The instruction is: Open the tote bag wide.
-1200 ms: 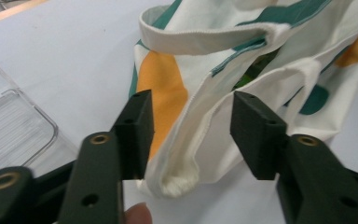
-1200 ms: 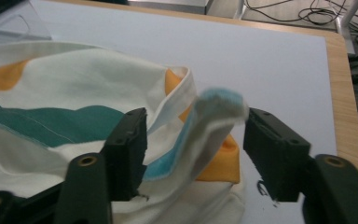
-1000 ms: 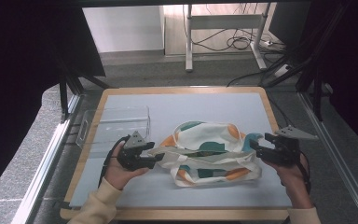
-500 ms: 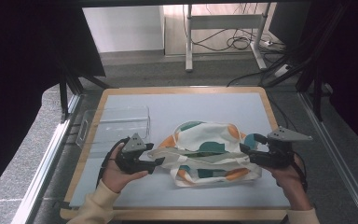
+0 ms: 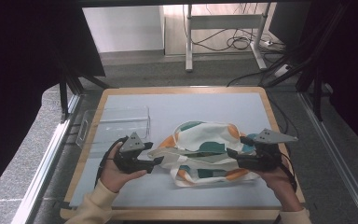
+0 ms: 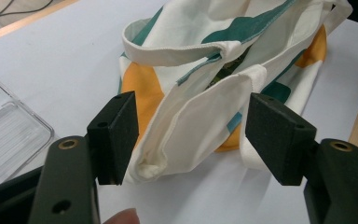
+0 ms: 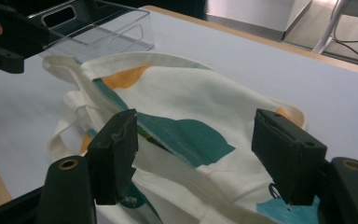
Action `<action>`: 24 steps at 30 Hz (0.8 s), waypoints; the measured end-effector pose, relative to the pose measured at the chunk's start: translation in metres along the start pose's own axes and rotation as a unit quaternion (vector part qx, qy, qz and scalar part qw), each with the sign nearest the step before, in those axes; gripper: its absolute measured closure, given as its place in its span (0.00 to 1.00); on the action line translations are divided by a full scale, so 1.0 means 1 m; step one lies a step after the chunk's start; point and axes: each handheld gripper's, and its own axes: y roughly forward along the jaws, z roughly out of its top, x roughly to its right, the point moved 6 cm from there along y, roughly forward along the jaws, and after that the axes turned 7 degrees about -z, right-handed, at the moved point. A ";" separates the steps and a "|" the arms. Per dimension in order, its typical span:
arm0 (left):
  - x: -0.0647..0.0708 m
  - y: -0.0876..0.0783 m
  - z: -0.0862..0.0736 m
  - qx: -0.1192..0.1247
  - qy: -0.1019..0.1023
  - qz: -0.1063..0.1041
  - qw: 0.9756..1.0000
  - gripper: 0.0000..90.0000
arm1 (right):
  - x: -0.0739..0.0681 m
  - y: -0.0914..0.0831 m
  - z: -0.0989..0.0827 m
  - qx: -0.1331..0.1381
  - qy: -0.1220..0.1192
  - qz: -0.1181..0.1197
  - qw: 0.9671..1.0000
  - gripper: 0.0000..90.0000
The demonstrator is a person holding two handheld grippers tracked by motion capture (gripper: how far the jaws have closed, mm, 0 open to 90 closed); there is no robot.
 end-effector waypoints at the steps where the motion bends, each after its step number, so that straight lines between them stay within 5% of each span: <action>1: 0.002 0.001 0.001 0.001 0.004 -0.001 1.000 0.38 | -0.003 0.001 -0.001 -0.004 -0.005 0.006 1.000 0.35; 24: 0.004 0.008 0.012 0.015 0.013 -0.008 1.000 0.39 | -0.046 0.022 -0.007 -0.039 -0.048 0.083 0.995 0.48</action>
